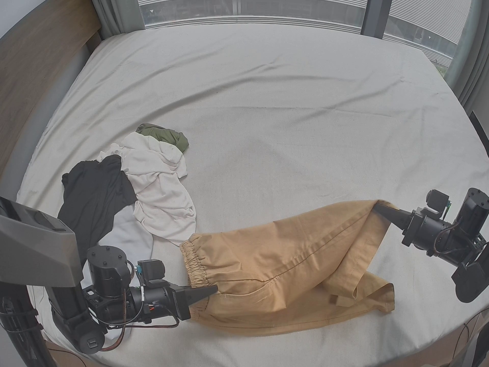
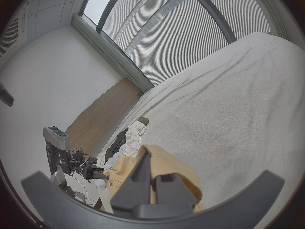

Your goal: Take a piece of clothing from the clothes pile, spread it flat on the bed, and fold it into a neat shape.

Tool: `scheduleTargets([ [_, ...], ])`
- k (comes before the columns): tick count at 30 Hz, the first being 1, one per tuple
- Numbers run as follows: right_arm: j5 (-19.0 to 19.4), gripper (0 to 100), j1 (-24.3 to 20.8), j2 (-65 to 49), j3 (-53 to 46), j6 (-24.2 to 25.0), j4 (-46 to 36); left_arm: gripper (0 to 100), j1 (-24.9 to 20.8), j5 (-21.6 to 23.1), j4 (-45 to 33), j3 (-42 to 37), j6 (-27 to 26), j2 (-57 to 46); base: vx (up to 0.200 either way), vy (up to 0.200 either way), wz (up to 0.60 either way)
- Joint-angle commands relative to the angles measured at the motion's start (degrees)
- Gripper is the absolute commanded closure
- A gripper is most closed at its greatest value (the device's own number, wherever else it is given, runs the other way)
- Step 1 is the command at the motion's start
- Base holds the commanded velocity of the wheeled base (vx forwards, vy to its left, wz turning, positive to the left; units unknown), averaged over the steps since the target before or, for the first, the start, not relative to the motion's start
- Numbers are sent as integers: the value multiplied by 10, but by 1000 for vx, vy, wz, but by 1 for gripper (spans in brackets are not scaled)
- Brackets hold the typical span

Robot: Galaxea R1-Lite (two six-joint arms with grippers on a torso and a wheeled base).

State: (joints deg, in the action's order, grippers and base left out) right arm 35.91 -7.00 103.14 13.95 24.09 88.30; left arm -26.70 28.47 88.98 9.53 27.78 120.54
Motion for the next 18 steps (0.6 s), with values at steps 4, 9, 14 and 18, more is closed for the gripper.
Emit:
scheduleTargets([
  [4,0,100,0,0,1,0,0,100,0,0,1,1,0,-4,0,0,0],
  [9,0,100,1,-1,1,0,0,100,1,-2,2,2,-4,-7,0,0,0],
  [14,3,100,4,-2,2,0,0,100,-1,-3,1,7,-4,-36,0,0,0],
  [18,3,100,5,-3,4,0,0,100,1,-3,1,20,-2,-58,0,0,0],
])
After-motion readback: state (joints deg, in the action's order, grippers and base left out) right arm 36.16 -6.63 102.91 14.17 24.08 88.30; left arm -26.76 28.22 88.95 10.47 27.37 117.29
